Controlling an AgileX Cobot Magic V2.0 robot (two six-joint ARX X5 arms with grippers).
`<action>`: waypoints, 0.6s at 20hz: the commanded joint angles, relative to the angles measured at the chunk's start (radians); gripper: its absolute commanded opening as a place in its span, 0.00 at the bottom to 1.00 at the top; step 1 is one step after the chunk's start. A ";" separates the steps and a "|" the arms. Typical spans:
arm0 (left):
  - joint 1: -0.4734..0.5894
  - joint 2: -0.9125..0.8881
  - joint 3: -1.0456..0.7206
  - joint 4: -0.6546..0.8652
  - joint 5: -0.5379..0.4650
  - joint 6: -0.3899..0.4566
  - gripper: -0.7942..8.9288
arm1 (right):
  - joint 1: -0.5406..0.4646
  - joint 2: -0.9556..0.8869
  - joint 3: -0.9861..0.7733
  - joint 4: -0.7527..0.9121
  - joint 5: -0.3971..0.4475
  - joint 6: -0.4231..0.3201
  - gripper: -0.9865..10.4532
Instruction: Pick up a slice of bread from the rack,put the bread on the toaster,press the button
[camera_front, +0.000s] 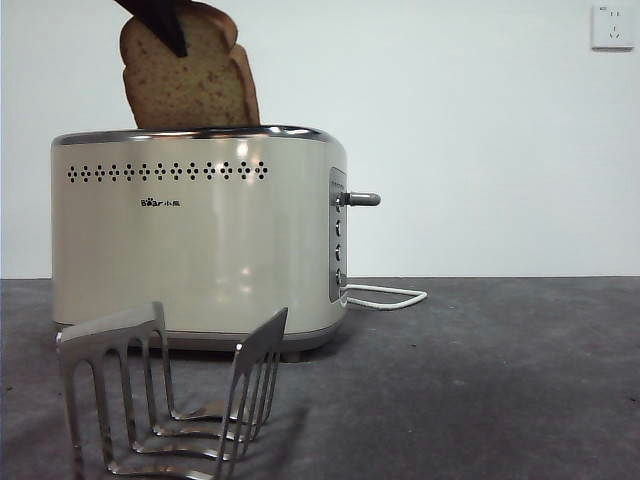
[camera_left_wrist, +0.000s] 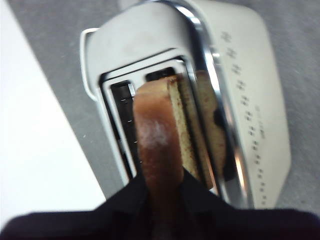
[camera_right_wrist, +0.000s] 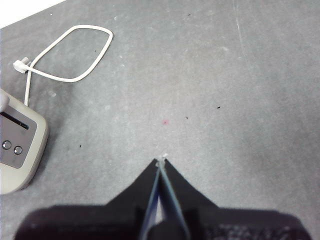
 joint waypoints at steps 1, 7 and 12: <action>0.003 0.000 -0.010 0.035 0.003 -0.051 0.50 | 0.001 0.000 0.005 0.004 -0.003 -0.008 0.08; 0.002 -0.001 -0.010 0.097 -0.015 -0.075 0.54 | 0.001 0.000 0.005 0.004 -0.003 -0.008 0.08; 0.001 -0.060 -0.010 0.098 -0.015 -0.240 0.53 | 0.001 0.012 0.005 0.045 -0.118 0.013 0.08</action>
